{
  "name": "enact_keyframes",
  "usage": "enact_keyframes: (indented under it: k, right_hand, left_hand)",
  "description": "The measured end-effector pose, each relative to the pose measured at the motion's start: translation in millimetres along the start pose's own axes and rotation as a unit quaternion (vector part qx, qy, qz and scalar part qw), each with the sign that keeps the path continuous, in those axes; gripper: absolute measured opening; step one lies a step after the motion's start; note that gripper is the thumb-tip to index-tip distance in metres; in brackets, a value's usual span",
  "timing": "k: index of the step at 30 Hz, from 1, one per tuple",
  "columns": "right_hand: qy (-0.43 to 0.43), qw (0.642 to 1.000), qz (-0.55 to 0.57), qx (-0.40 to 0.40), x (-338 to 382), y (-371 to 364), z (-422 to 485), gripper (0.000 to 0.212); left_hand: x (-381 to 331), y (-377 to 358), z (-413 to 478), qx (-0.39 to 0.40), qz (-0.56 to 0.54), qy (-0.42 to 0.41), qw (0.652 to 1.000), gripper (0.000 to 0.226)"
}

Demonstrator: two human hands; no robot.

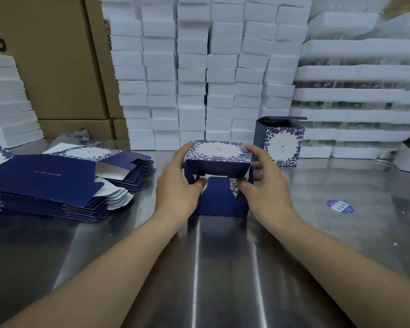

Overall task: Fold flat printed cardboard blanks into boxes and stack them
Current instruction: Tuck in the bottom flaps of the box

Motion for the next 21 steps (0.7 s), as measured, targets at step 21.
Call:
enact_keyframes:
  k: [21]
  right_hand:
    - [-0.027,0.999,0.022,0.002,5.8,9.1,1.1,0.048]
  left_hand:
    - [-0.8,-4.1,-0.9,0.018,-0.068,-0.025,0.997,0.068]
Point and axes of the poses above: each hand's wrist, its own z-axis towards the middle knuckle, its own y-axis out of the back of the hand, x = y × z, the point moved 2 cm from there along z, towards the middle knuckle, and after that the axes turned 10 degrees about y, right-handed, at the moved point
